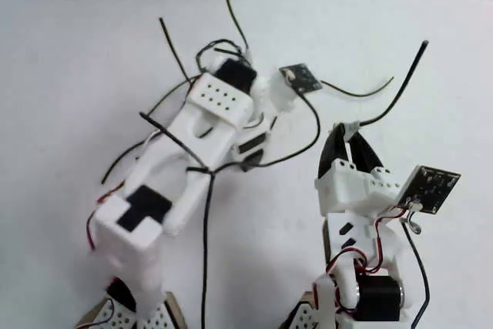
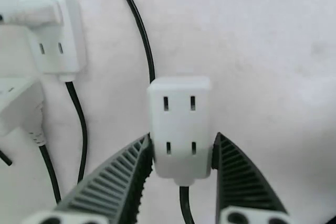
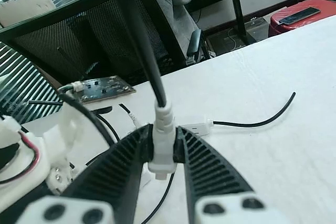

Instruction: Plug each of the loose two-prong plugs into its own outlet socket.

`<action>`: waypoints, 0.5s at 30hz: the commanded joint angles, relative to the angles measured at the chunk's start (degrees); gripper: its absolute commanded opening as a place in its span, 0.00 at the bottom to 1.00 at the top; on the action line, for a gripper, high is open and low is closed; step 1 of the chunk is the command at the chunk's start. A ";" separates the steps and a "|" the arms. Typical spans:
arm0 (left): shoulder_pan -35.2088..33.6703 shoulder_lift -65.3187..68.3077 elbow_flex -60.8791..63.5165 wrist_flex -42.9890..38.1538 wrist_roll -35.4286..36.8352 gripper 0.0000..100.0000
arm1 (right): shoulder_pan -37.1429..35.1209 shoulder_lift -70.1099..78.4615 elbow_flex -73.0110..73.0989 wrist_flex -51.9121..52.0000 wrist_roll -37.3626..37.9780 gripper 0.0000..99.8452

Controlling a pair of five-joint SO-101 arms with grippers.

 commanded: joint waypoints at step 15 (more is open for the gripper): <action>-6.64 -20.09 39.21 -25.58 -8.09 0.27 | -6.02 0.04 1.76 0.31 4.31 0.02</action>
